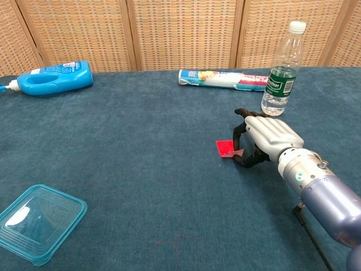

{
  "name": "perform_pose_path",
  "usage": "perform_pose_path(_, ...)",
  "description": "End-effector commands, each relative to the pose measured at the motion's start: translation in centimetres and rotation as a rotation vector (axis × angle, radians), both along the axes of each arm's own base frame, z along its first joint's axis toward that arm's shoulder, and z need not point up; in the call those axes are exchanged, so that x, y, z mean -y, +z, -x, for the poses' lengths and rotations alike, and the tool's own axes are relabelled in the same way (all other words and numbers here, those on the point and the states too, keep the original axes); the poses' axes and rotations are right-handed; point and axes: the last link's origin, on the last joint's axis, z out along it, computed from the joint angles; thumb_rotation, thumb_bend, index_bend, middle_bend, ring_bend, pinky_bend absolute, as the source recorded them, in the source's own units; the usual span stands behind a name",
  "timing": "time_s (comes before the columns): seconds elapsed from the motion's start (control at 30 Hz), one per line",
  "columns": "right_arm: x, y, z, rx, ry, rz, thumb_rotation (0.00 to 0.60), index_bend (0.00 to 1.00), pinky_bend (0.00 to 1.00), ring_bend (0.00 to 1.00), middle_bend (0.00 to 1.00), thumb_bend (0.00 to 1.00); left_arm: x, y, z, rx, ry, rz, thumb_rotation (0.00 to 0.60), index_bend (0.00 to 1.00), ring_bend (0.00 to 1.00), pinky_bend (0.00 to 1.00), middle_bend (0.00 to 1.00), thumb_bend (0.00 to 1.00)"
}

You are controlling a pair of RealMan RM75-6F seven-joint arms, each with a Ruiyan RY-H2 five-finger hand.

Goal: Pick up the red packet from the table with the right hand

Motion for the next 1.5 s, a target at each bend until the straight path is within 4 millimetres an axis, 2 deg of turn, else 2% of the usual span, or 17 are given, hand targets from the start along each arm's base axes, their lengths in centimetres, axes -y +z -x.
perform_pose_path(0.03, 0.0, 0.0, 0.0, 0.000, -0.002, 0.000, 0.600, 0.63, 0.00, 0.00, 0.08, 0.62, 0.0, 0.0, 0.0, 0.000, 0.000, 0.000, 0.600, 0.00, 0.00, 0.00, 0.00, 0.19)
perform_pose_path(1.0, 0.4, 0.7, -0.3, 0.018, -0.002, 0.005, 0.600, 0.66, 0.00, 0.00, 0.09, 0.66, 0.0, 0.0, 0.0, 0.000, -0.002, -0.001, 0.600, 0.00, 0.00, 0.00, 0.00, 0.19)
perform_pose_path(1.5, 1.9, 1.6, -2.5, 0.031, 0.030, 0.043, 0.600, 0.66, 0.00, 0.00, 0.10, 0.66, 0.0, 0.2, 0.0, 0.004, 0.000, -0.006, 0.600, 0.00, 0.00, 0.00, 0.00, 0.19)
